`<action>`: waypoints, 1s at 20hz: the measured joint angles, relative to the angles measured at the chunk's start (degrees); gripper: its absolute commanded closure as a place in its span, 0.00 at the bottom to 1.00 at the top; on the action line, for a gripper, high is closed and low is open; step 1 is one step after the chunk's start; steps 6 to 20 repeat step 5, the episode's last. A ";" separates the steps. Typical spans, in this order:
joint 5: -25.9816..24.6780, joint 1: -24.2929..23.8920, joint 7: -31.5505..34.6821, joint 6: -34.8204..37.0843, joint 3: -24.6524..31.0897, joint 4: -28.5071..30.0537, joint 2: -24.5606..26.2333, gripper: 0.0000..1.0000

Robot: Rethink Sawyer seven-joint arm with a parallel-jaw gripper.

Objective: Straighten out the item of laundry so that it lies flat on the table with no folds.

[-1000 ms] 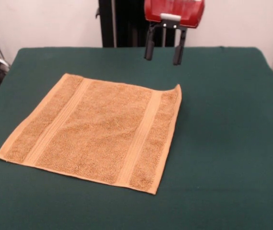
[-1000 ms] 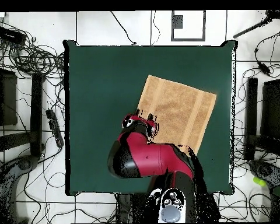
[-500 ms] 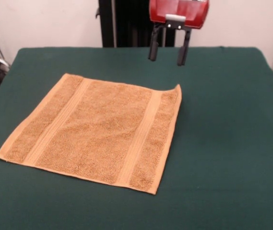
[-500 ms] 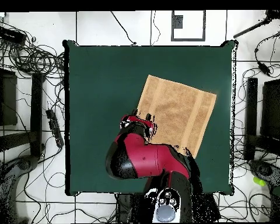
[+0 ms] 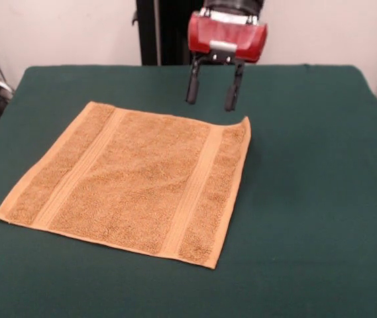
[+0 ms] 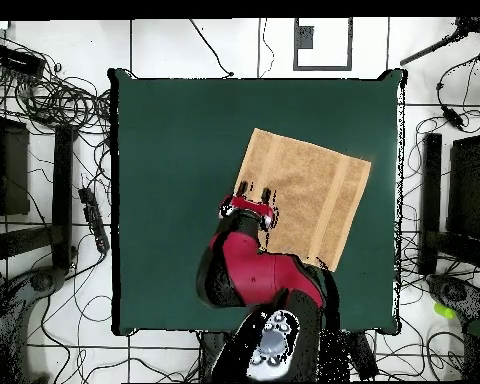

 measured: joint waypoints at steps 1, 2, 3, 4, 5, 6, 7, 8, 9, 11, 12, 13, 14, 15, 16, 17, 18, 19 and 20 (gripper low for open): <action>1.24 0.37 0.00 -3.86 -0.79 -0.37 1.82 0.00; 3.33 0.48 0.00 -12.04 -1.60 -1.24 5.61 0.00; 3.75 0.30 0.00 -15.12 -1.67 -1.63 7.03 0.00; 3.83 0.19 0.00 -16.43 -1.67 -1.81 7.68 0.00; 3.85 -0.06 0.00 -18.67 -1.64 -2.13 8.82 0.00; 3.85 -0.06 0.00 -18.67 -1.64 -2.13 8.82 0.00; 3.85 -0.06 0.00 -18.67 -1.64 -2.13 8.82 0.00; 3.85 -0.06 0.00 -18.67 -1.64 -2.13 8.82 0.00; 3.85 -0.06 0.00 -18.67 -1.64 -2.13 8.82 0.00; 3.85 -0.06 0.00 -18.67 -1.64 -2.13 8.82 0.00; 3.85 -0.06 0.00 -18.67 -1.64 -2.13 8.82 0.00; 3.85 -0.06 0.00 -18.67 -1.64 -2.13 8.82 0.00; 3.85 -0.06 0.00 -18.67 -1.64 -2.13 8.82 0.00; 3.85 -0.06 0.00 -18.67 -1.64 -2.13 8.82 0.00; 3.85 -0.06 0.00 -18.67 -1.64 -2.13 8.82 0.00; 3.85 -0.06 0.00 -18.67 -1.64 -2.13 8.82 0.00; 3.85 -0.06 0.00 -18.67 -1.64 -2.13 8.82 0.00; 3.85 -0.06 0.00 -18.67 -1.64 -2.13 8.82 0.00; 3.85 -0.06 0.00 -18.67 -1.64 -2.13 8.82 0.00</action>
